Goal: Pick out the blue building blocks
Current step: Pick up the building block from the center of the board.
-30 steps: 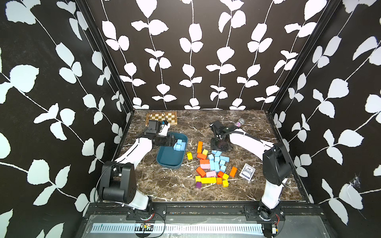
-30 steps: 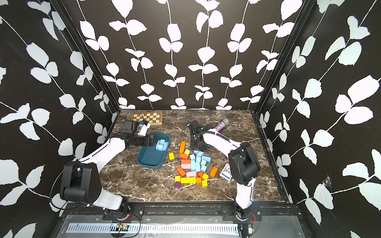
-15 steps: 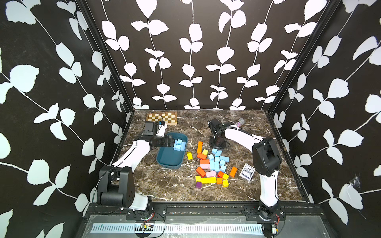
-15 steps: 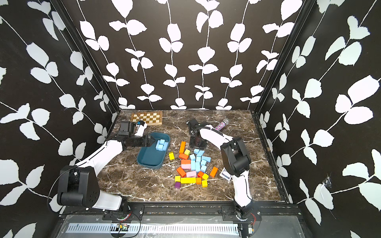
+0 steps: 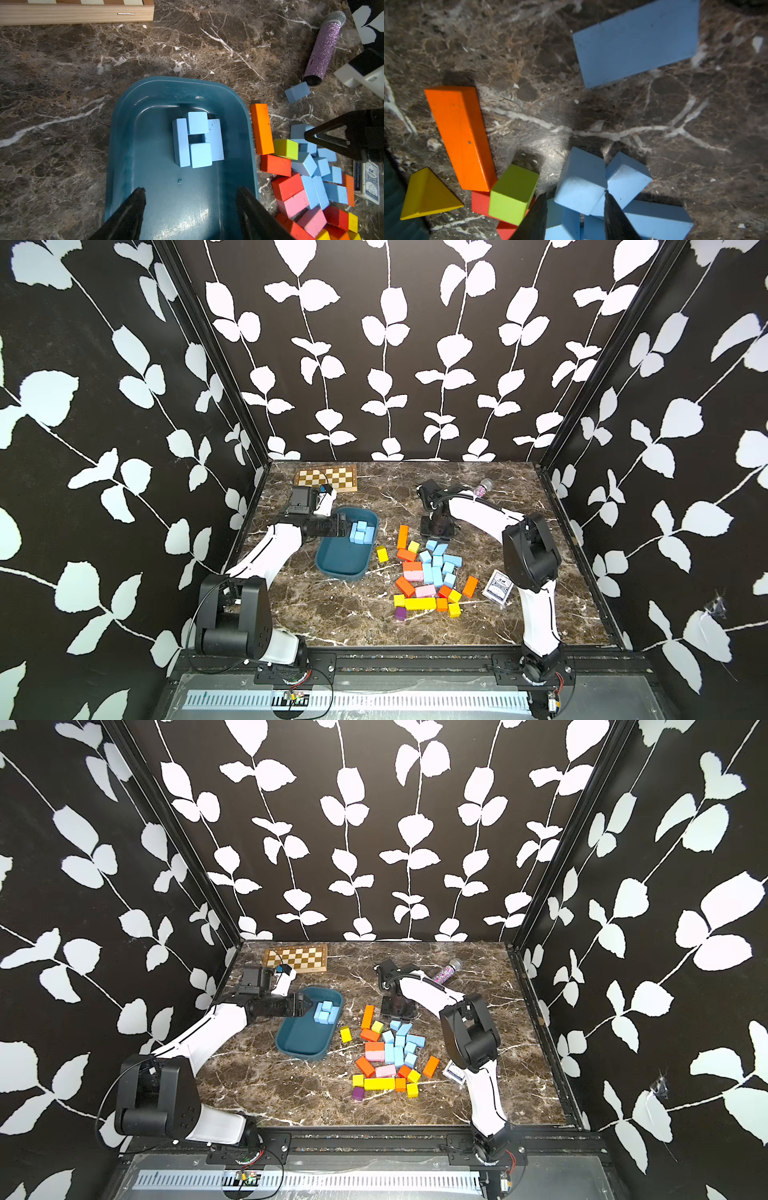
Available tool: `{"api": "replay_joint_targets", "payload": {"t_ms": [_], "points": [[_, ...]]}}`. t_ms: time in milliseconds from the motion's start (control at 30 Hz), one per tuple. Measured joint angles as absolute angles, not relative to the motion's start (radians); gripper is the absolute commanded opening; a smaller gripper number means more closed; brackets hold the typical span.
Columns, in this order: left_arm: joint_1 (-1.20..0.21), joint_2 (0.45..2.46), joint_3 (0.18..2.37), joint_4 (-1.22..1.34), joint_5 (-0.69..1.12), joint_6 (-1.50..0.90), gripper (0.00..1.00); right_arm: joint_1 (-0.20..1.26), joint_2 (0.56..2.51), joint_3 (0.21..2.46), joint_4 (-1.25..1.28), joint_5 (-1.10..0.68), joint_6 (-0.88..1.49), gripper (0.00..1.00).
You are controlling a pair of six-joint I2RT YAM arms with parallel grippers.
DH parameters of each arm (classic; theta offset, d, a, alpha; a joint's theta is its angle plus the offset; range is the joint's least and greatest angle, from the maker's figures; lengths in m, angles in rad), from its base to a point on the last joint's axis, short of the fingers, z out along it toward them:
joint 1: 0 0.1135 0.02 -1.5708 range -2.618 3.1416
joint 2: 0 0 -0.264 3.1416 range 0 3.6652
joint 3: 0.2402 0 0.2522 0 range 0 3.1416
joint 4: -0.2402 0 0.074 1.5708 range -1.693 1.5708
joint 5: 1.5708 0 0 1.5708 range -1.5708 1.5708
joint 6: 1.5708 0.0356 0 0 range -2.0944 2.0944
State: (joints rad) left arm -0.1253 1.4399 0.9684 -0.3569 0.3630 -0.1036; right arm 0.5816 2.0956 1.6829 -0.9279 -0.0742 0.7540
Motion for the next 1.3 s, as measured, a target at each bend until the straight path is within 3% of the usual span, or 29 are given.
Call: {"api": "replay_joint_targets", "payload": {"t_ms": [300,567,867,1033,1300], "points": [[-0.125,1.439,0.966,-0.349,0.369,-0.105,0.71,0.582,2.098,1.694,-0.956,-0.043,0.753,0.46],[-0.125,1.436,0.957,-0.345,0.369,-0.104,0.71,0.582,2.136,1.699,-0.944,-0.069,0.754,0.42],[-0.125,1.414,0.953,-0.345,0.402,-0.057,0.71,0.582,2.146,1.728,-0.939,-0.066,0.74,0.17],[-0.126,1.395,0.953,-0.344,0.488,0.09,0.71,0.582,2.075,1.685,-0.852,-0.115,0.699,0.15],[-0.185,1.394,0.954,-0.336,0.69,0.538,0.71,0.582,1.737,1.422,-0.465,-0.376,0.741,0.13]]}}
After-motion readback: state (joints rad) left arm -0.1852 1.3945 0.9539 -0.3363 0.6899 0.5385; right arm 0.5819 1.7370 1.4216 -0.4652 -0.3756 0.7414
